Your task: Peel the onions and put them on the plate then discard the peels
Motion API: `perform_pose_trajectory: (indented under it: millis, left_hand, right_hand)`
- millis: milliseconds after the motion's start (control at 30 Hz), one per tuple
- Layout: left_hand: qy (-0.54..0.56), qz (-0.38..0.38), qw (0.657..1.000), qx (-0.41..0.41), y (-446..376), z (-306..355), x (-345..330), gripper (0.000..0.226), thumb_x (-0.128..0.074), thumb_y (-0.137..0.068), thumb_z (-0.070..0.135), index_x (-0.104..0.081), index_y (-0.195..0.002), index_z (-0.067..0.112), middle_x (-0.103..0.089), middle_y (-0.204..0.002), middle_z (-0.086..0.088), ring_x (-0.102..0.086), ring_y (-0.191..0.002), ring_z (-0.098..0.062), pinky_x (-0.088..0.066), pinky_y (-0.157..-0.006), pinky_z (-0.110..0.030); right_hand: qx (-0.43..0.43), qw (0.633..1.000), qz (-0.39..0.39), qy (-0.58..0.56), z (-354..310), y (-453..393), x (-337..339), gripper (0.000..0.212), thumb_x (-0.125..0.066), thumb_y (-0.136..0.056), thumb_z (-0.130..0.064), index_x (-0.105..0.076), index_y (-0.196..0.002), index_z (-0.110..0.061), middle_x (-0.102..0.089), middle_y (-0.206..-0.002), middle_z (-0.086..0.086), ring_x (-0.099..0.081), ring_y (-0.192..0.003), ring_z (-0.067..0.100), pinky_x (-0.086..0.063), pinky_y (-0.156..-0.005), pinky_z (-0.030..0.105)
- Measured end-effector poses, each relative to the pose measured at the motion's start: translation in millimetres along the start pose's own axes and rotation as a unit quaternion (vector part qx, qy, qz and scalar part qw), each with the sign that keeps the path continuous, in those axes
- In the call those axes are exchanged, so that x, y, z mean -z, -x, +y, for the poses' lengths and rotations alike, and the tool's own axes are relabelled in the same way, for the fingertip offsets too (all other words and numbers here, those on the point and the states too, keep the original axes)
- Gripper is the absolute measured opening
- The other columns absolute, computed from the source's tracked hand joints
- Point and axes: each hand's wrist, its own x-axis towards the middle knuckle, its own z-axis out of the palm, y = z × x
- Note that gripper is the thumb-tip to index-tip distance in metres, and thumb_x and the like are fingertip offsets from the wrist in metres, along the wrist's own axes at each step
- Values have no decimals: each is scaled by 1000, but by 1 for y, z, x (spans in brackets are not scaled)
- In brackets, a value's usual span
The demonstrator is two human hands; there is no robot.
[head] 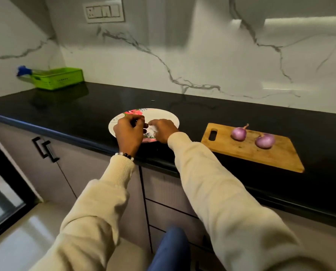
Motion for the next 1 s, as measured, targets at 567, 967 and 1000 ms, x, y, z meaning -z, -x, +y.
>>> perform_pose_trajectory:
  millis: [567, 967, 1000]
  left_hand:
    - [38, -80, 996, 1, 40, 31, -67, 14, -61, -93, 10, -74, -99, 10, -71, -83, 0, -66, -73, -5, -53, -79, -22]
    - [125, -211, 969, -34, 75, 72, -107, 11, -61, -93, 7, -72, -95, 6, -73, -78, -8, -70, -63, -12, -54, -58, -19]
    - [122, -219, 967, -36, 78, 74, -107, 11, -61, -94, 8, -72, -96, 6, -73, -77, -8, -70, -63, -13, -52, -57, -16]
  right_hand:
    - [-166, 898, 338, -227, 117, 163, 83, 43, -80, -78, -5, -66, -116, -18, -65, -115, 3, -60, -109, 21, -50, -81, 21]
    - [-214, 924, 313, -43, 134, 190, 85, 47, -84, -76, -12, -67, -120, -5, -64, -121, 15, -57, -116, 31, -48, -98, 40]
    - [-217, 925, 308, -47, 135, 192, 85, 47, -83, -77, -12, -67, -121, -6, -64, -122, 15, -58, -115, 30, -50, -98, 40]
